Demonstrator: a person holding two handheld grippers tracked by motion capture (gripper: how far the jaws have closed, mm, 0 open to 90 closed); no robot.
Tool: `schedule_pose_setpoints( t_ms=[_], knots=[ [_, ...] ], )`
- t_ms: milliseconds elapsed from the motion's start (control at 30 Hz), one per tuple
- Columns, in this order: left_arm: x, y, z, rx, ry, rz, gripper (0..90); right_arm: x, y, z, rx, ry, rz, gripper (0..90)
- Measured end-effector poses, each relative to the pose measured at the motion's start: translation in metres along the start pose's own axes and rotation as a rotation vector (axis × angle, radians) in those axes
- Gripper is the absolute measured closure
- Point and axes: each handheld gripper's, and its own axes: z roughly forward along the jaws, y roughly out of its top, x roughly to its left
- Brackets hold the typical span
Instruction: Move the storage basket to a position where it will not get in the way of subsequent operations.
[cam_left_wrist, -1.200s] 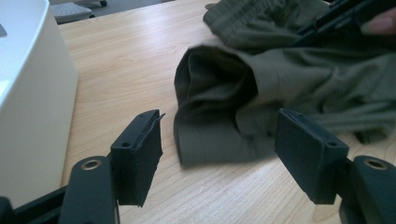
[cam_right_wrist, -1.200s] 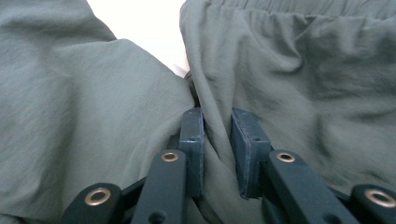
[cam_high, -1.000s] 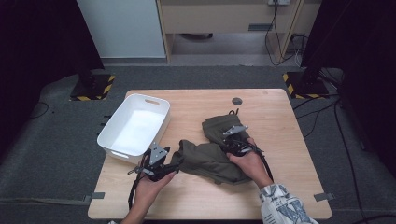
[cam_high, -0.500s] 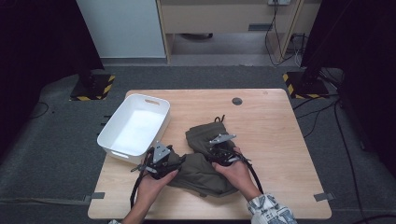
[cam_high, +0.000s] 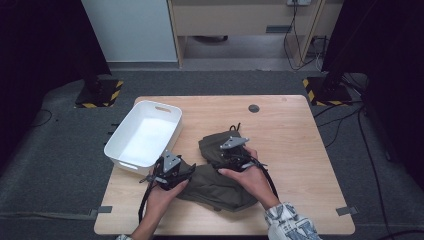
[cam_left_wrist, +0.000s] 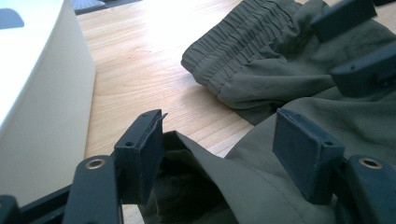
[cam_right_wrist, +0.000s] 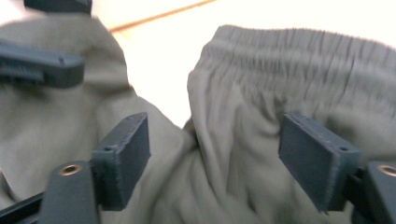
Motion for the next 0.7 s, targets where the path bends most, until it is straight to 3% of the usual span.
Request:
schedule_pose_setpoints(
  t_ms=[67,200,300,400,500,600,700],
  knots=[
    [0.001,0.0,0.0,-0.002,0.004,-0.001,33.9,0.0,0.006,0.004,0.006,-0.015,-0.009,28.6],
    [0.001,0.0,0.0,0.001,0.003,-0.006,34.3,0.002,0.008,0.016,0.048,-0.046,-0.05,45.9],
    [0.001,0.0,0.0,-0.002,0.002,-0.007,34.3,0.006,0.007,0.021,0.08,-0.079,-0.098,47.5],
    [0.001,0.0,0.0,-0.001,0.001,-0.006,34.3,0.007,0.006,0.026,0.1,-0.087,-0.112,49.9],
    [0.001,-0.001,0.001,0.001,-0.002,-0.003,34.3,0.008,0.004,0.032,0.134,-0.102,-0.121,55.4],
    [0.0,-0.001,0.002,0.006,-0.007,0.0,34.4,0.005,0.004,0.035,0.146,-0.12,-0.106,73.9],
    [0.0,-0.001,0.002,0.006,-0.011,-0.001,34.7,0.0,0.006,0.032,0.127,-0.107,-0.076,83.5]
  ],
)
